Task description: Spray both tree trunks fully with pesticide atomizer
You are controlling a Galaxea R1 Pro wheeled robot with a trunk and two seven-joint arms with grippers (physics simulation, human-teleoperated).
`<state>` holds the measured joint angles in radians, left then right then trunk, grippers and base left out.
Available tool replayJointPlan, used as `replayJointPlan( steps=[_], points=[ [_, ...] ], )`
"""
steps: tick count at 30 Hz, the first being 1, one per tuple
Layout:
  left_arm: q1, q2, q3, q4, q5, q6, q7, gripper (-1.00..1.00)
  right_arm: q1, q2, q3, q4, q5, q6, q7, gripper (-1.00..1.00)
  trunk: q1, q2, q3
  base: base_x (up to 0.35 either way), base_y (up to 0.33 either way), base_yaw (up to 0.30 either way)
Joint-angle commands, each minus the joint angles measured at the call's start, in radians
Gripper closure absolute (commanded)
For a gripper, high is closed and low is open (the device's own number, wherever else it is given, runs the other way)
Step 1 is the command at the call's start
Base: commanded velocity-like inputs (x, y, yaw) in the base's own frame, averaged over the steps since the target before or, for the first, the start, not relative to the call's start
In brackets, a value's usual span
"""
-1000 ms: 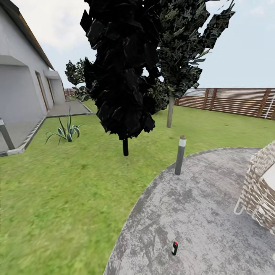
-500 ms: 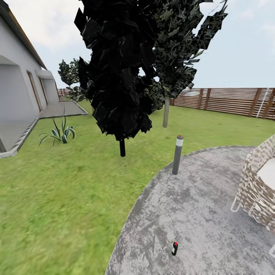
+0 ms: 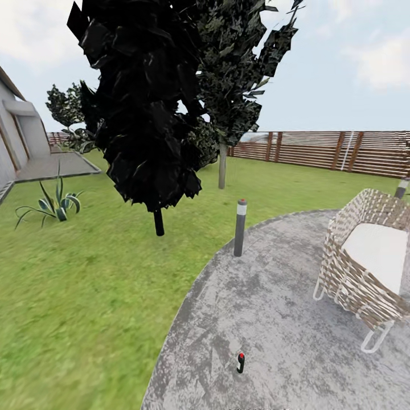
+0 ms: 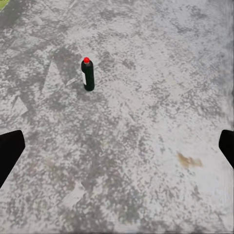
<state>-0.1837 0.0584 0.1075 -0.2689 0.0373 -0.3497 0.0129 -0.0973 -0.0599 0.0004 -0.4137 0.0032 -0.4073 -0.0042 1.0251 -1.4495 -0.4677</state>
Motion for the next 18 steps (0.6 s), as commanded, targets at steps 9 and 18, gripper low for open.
replayJointPlan(
  steps=[9, 18],
  points=[
    [0.0, 0.0, 0.0, 0.0, 0.009, -0.003, 0.001, -1.0, -0.001, 0.0, -0.003, 0.001, 0.0, -0.004, 0.0, -1.0, 0.0, -0.001, -0.001, 0.0, 0.11, -0.3],
    [0.0, 0.0, 0.0, 0.0, 0.009, -0.003, 0.001, -1.0, -0.001, 0.0, -0.004, 0.001, 0.0, -0.004, 0.0, -1.0, 0.0, -0.001, -0.001, 0.0, 0.29, -0.3]
  ],
)
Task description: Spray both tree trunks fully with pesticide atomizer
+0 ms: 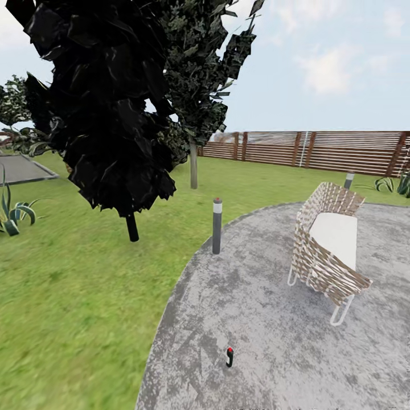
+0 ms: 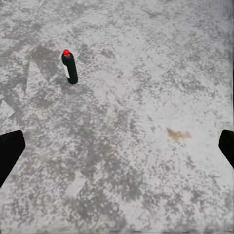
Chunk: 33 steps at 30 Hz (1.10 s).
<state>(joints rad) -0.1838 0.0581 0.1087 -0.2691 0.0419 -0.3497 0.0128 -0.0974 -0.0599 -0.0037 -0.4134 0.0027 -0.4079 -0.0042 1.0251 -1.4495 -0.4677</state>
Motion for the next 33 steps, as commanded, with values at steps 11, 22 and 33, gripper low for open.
replayJointPlan(
  steps=[11, 22, 33],
  points=[
    [0.0, 0.0, -0.001, 0.001, 0.004, -0.004, 0.001, -1.0, -0.001, 0.0, 0.0, 0.001, 0.0, -0.003, 0.0, -1.0, 0.0, -0.001, -0.001, 0.042, 0.302, -0.3],
    [0.0, 0.0, -0.001, 0.001, 0.004, -0.003, 0.001, -1.0, -0.001, 0.0, 0.0, 0.001, 0.0, -0.003, 0.0, -1.0, 0.0, -0.001, -0.001, 0.101, 0.302, -0.3],
    [0.0, 0.0, -0.001, 0.001, 0.004, -0.004, 0.001, -1.0, -0.001, 0.0, 0.0, 0.001, 0.0, -0.003, 0.0, -1.0, 0.0, -0.001, -0.001, 0.111, 0.302, -0.3]
  ],
)
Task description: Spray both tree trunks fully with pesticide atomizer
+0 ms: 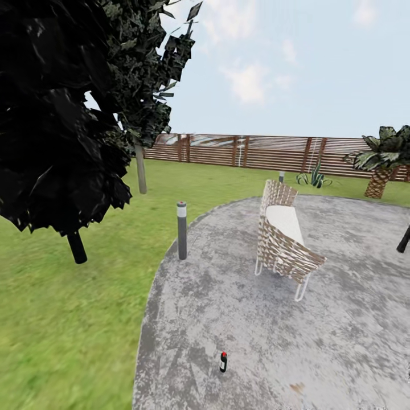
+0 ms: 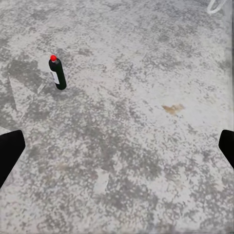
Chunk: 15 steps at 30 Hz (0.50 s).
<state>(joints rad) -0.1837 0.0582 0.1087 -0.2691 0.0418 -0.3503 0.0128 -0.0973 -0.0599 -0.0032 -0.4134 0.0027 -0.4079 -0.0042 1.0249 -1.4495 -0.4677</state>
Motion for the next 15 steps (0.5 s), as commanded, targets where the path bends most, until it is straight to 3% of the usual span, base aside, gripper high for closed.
replayJointPlan(
  steps=[1, 15],
  points=[
    [0.0, 0.0, -0.001, 0.001, 0.004, -0.003, 0.001, -1.0, -0.001, 0.0, 0.0, 0.001, 0.0, -0.003, 0.0, -1.0, 0.0, -0.001, -0.001, 0.111, 0.302, -0.3],
    [0.0, 0.0, -0.001, 0.001, 0.004, -0.004, 0.001, -1.0, -0.001, 0.0, 0.0, 0.001, 0.001, -0.003, 0.0, -1.0, 0.0, -0.001, -0.001, 0.098, 0.302, -0.3]
  ],
)
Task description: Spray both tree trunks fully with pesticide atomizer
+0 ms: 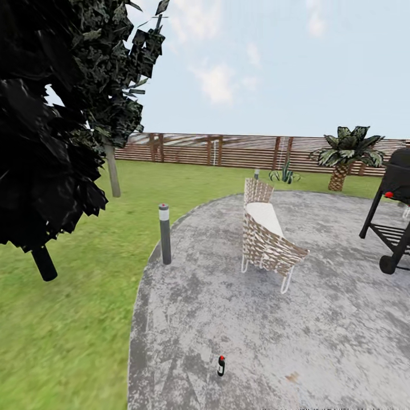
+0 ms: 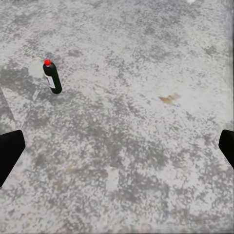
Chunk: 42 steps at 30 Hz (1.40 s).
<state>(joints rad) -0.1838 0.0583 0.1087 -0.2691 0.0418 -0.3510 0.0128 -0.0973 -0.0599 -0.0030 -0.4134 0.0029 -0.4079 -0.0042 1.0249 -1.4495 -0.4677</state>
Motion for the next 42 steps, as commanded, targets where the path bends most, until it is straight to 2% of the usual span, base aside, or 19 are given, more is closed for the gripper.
replayJointPlan(
  steps=[1, 42],
  points=[
    [0.0, 0.0, -0.001, 0.001, 0.004, -0.003, 0.001, -1.0, -0.001, 0.0, 0.0, 0.001, 0.0, -0.003, 0.0, -1.0, 0.0, 0.0, -0.001, 0.086, 0.302, -0.3],
    [0.0, 0.0, -0.001, 0.001, 0.004, -0.003, 0.001, -1.0, -0.001, 0.0, 0.0, 0.001, 0.0, -0.003, 0.0, -1.0, 0.0, 0.0, -0.001, 0.072, 0.302, -0.3]
  ],
)
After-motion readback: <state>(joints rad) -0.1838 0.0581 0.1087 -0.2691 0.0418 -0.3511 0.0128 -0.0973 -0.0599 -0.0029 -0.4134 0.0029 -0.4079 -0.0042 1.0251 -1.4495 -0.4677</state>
